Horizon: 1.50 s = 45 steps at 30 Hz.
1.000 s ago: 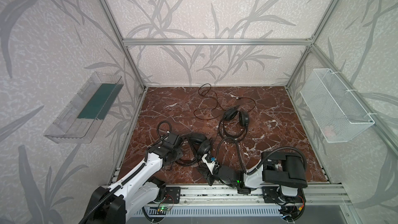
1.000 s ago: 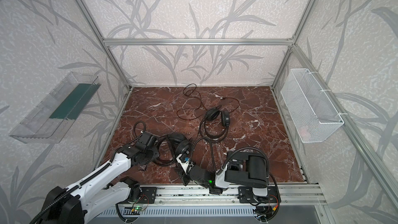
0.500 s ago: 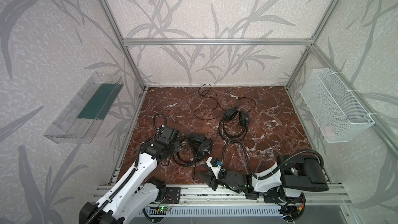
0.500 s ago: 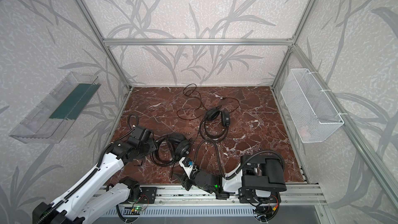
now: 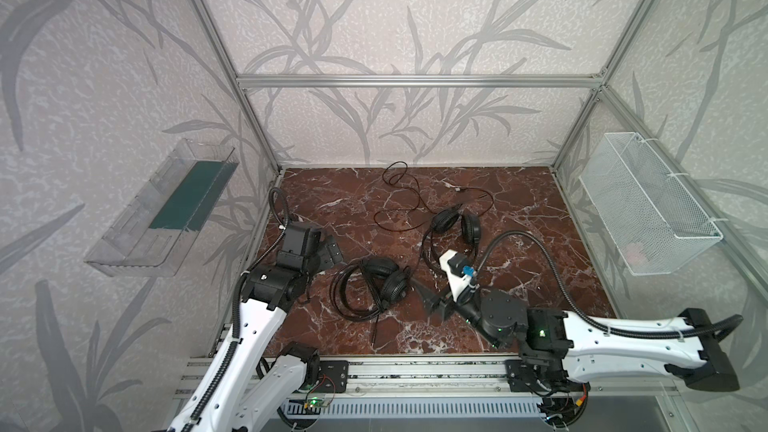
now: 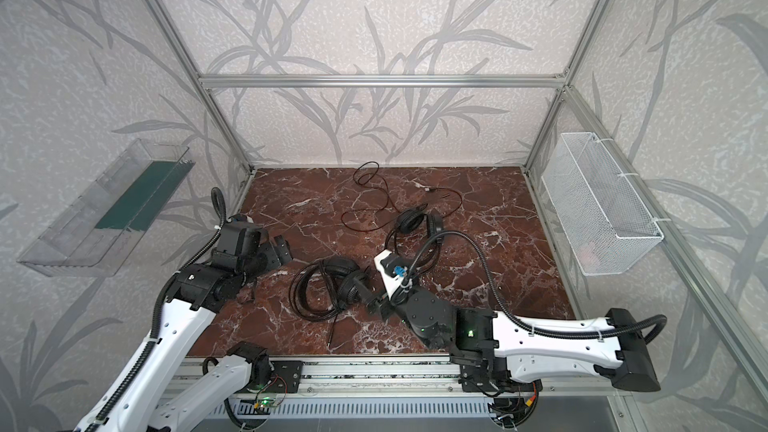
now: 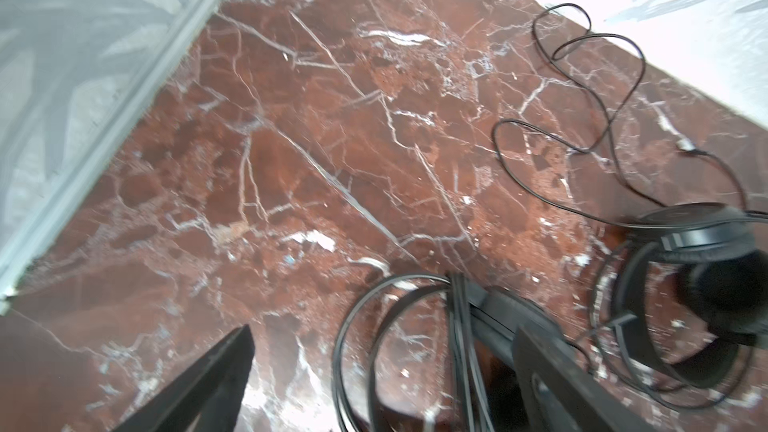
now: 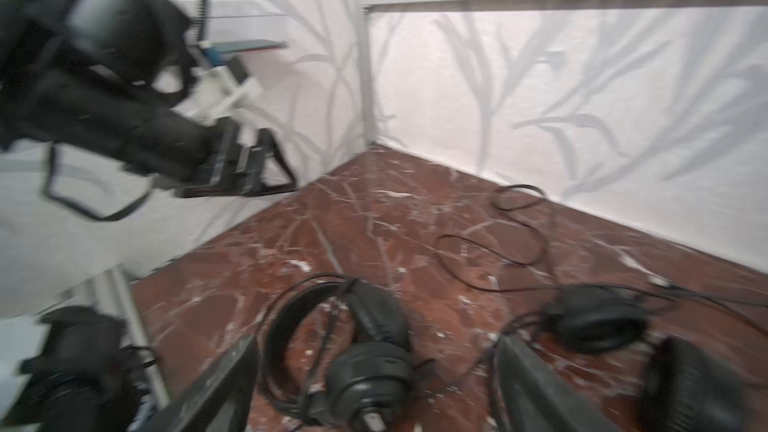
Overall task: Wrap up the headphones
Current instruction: 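Withdraw both grippers from the wrapped headphones toward the robot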
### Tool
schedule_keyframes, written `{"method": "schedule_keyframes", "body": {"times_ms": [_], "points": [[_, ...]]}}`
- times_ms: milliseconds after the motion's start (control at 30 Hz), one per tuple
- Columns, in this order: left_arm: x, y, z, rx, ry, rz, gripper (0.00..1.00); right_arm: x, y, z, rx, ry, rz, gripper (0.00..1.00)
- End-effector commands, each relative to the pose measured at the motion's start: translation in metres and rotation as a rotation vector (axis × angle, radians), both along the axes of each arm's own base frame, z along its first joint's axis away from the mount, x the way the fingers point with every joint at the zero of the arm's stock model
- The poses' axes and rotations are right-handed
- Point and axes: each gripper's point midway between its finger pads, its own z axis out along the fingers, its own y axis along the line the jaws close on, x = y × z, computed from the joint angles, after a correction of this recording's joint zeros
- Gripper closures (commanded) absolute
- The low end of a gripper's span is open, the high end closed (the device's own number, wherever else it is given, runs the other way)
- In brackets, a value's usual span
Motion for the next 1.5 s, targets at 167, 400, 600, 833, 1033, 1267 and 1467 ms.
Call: {"method": "schedule_keyframes", "body": {"times_ms": [167, 400, 600, 833, 1033, 1267, 1467], "points": [[-0.013, 0.018, -0.007, 0.091, -0.028, 0.025, 0.01, 0.021, -0.142, -0.048, -0.158, 0.086, -0.351, 0.01], [-0.01, 0.012, -0.014, 0.086, 0.015, 0.003, 0.01, -0.003, -0.176, -0.102, -0.025, 0.312, -0.317, 0.01], [-0.009, 0.013, -0.014, 0.097, 0.02, 0.008, 0.01, -0.012, -0.18, -0.108, -0.041, 0.349, -0.284, 0.01], [-0.011, 0.003, -0.015, 0.058, 0.044, -0.028, 0.01, -0.007, -0.173, -0.118, -0.142, 0.348, -0.299, 0.01], [-0.024, -0.028, 0.018, -0.226, 0.077, 0.014, 0.01, -0.005, -0.164, -0.128, -0.184, 0.361, -0.29, 0.01], [-0.019, -0.084, 0.053, -0.424, 0.028, 0.007, 0.01, -0.004, -0.165, -0.127, -0.158, 0.334, -0.286, 0.01], [-0.013, -0.127, 0.046, -0.457, 0.109, 0.036, 0.01, -0.003, -0.177, -0.123, -0.088, 0.317, -0.323, 0.01]]}}
